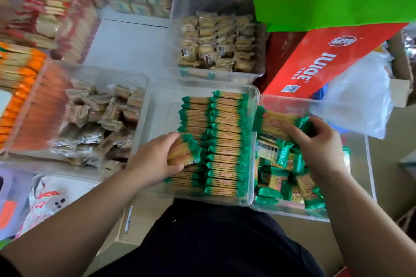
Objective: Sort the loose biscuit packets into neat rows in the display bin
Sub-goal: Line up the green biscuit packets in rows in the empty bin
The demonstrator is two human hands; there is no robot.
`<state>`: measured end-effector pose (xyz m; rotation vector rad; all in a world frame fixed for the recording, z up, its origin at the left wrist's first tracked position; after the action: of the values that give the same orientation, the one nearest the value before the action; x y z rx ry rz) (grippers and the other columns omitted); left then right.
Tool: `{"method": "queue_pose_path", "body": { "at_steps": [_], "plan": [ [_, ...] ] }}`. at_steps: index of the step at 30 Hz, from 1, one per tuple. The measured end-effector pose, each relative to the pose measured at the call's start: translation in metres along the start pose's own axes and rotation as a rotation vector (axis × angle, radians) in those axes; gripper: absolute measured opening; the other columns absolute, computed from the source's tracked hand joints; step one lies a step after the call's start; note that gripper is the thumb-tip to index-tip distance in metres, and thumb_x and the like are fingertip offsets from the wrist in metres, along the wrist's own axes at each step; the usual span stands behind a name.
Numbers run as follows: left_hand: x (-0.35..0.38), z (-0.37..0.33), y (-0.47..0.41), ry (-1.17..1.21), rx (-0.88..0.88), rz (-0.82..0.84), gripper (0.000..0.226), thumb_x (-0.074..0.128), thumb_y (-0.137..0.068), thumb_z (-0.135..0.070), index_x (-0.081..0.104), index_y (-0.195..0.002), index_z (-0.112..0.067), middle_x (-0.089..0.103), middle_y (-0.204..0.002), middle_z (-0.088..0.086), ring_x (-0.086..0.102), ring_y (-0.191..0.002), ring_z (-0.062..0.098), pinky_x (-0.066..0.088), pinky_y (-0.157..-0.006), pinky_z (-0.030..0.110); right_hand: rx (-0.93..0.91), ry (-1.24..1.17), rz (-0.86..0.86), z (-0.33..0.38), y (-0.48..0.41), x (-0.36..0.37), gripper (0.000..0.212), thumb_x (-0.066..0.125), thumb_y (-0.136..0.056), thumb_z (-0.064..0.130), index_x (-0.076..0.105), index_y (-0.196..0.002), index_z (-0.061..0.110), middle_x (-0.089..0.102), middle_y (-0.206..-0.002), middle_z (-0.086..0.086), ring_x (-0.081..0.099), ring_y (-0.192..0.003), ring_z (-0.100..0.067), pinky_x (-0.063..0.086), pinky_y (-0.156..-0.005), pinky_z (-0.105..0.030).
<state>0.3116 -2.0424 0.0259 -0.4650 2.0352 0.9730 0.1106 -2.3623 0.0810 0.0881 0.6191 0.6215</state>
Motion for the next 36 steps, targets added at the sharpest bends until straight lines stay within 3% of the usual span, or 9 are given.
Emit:
{"method": "queue_pose_path", "body": {
  "at_steps": [5, 8, 10, 12, 16, 21, 26, 31, 36],
  "plan": [
    [0.031, 0.007, -0.001, -0.105, 0.145, 0.221, 0.084, 0.078, -0.086, -0.042, 0.030, -0.155, -0.038, 0.049, -0.143, -0.002, 0.052, -0.124, 0.020, 0.043, -0.096, 0.033, 0.100, -0.198, -0.012, 0.003, 0.030, 0.033, 0.044, 0.084, -0.080, 0.032, 0.067, -0.120, 0.029, 0.069, -0.105, -0.007, 0.069, -0.076, -0.019, 0.061, -0.073, -0.043],
    [0.040, 0.005, 0.000, -0.084, 0.227, 0.270, 0.081, 0.075, -0.088, -0.045, 0.031, -0.156, -0.037, 0.049, -0.138, -0.002, 0.047, -0.124, 0.017, 0.038, -0.094, 0.031, 0.086, -0.098, 0.067, 0.014, 0.046, 0.054, 0.034, 0.086, -0.076, 0.030, 0.072, -0.105, 0.043, 0.072, -0.094, 0.012, 0.073, -0.082, -0.018, 0.061, -0.081, -0.049],
    [0.042, 0.004, 0.001, 0.017, 0.266, 0.313, 0.076, 0.070, -0.090, -0.051, 0.035, -0.155, -0.037, 0.047, -0.137, -0.005, 0.045, -0.124, 0.013, 0.037, -0.099, 0.030, 0.042, 0.039, 0.157, 0.026, 0.055, 0.071, 0.027, 0.086, -0.077, 0.026, 0.073, -0.098, 0.038, 0.071, -0.086, 0.014, 0.071, -0.079, -0.011, 0.061, -0.078, -0.043],
    [0.043, 0.006, 0.001, 0.136, 0.261, 0.354, 0.060, 0.062, -0.097, -0.050, 0.043, -0.153, -0.038, 0.046, -0.135, -0.007, 0.045, -0.123, 0.011, 0.037, -0.104, 0.033, -0.011, 0.234, 0.210, 0.034, 0.059, 0.086, 0.038, 0.085, -0.078, 0.030, 0.071, -0.114, 0.028, 0.070, -0.096, 0.011, 0.065, -0.082, -0.008, 0.052, -0.070, -0.026],
    [0.036, 0.014, -0.002, 0.125, 0.218, 0.220, 0.039, 0.061, -0.100, -0.036, 0.062, -0.139, -0.030, 0.044, -0.118, -0.004, 0.050, -0.115, 0.016, 0.034, -0.093, 0.028, -0.178, 0.457, 0.289, 0.060, 0.062, 0.123, 0.056, 0.082, -0.082, 0.034, 0.060, -0.132, 0.020, 0.058, -0.113, 0.007, 0.054, -0.098, -0.011, 0.038, -0.081, -0.023],
    [0.033, 0.026, 0.000, 0.143, 0.017, 0.172, 0.061, 0.068, -0.092, -0.051, 0.051, -0.141, -0.019, 0.053, -0.131, 0.006, 0.058, -0.115, 0.024, 0.046, -0.094, 0.032, -0.359, 0.589, 0.424, 0.075, 0.067, 0.174, 0.056, 0.076, -0.087, 0.037, 0.056, -0.137, 0.023, 0.057, -0.121, 0.007, 0.053, -0.108, -0.016, 0.046, -0.098, -0.037],
    [0.041, 0.030, 0.008, 0.196, -0.130, 0.309, 0.093, 0.088, -0.074, -0.044, 0.035, -0.148, -0.019, 0.053, -0.141, 0.005, 0.057, -0.121, 0.024, 0.047, -0.093, 0.034, -0.570, 0.892, 0.410, 0.076, 0.077, 0.209, 0.058, 0.063, -0.090, 0.055, 0.051, -0.143, 0.034, 0.058, -0.134, 0.012, 0.041, -0.126, -0.022, 0.029, -0.107, -0.042],
    [0.037, 0.041, 0.013, 0.384, -0.239, 0.197, 0.077, 0.091, -0.074, -0.028, 0.034, -0.124, -0.018, 0.056, -0.131, 0.006, 0.058, -0.106, 0.022, 0.047, -0.084, 0.036, -0.646, 1.117, 0.566, 0.057, 0.088, 0.227, 0.056, 0.054, -0.094, 0.058, 0.045, -0.146, 0.039, 0.058, -0.137, 0.014, 0.034, -0.136, -0.023, 0.020, -0.111, -0.046],
    [0.033, 0.040, 0.009, 0.558, -0.244, 0.099, 0.096, 0.081, -0.083, -0.048, 0.021, -0.155, -0.026, 0.043, -0.149, 0.009, 0.050, -0.131, 0.026, 0.044, -0.103, 0.040, -0.698, 1.264, 0.659, 0.044, 0.095, 0.224, 0.060, 0.033, -0.103, 0.057, 0.024, -0.157, 0.033, 0.046, -0.150, 0.011, 0.015, -0.151, -0.029, 0.001, -0.120, -0.058]
  ]
}}
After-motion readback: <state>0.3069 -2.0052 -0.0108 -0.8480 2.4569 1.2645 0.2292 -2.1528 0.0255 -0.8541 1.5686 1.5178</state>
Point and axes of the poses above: each hand's wrist, its own y-axis away from the middle knuckle, its own x-axis out of the palm, z = x × y, the point moved 8 cm from there along -y, towards the middle knuckle
